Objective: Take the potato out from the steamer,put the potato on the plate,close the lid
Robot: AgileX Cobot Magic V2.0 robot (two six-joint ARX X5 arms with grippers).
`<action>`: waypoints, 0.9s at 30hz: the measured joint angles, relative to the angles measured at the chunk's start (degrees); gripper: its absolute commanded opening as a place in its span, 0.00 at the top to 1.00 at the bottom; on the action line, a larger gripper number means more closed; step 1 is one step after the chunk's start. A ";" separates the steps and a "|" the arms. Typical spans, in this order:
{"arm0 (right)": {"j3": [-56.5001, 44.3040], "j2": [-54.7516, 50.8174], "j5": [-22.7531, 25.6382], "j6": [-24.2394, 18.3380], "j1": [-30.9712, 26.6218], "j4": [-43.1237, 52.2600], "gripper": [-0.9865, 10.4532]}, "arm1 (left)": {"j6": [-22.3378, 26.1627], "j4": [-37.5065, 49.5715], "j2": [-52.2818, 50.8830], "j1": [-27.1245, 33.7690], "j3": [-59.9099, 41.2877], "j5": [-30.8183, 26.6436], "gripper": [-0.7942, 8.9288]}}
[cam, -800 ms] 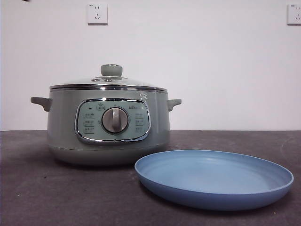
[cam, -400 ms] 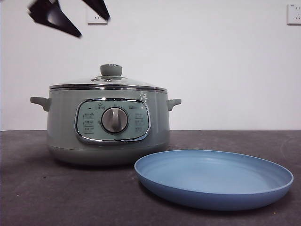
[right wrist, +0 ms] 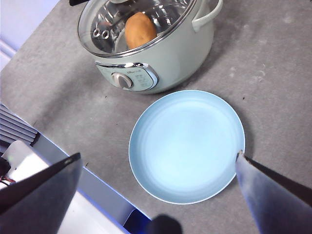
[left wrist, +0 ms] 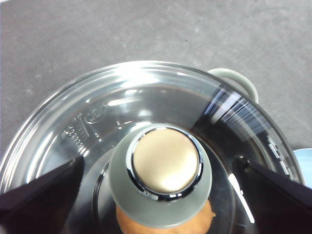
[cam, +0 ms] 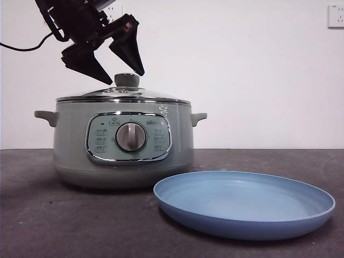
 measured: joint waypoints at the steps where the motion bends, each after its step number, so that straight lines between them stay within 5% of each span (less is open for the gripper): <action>1: 0.00 0.00 0.02 0.00 0.00 0.00 0.39 | 0.26 0.24 -0.02 -0.15 0.00 0.00 0.24; 14: 0.00 0.00 0.09 0.00 0.00 0.00 0.39 | 0.44 0.50 1.20 -1.55 0.02 0.17 0.25; 20: 0.00 0.00 0.13 0.00 0.00 0.00 0.39 | 0.72 1.31 2.03 -1.79 0.02 -1.51 0.54; 25: 0.00 0.00 0.15 0.00 0.00 0.00 0.39 | 0.81 1.51 2.03 -1.79 0.02 -1.88 0.93; 27: 0.00 0.00 0.15 0.00 0.00 0.02 0.39 | 0.87 1.62 2.01 -1.73 0.02 -1.92 0.93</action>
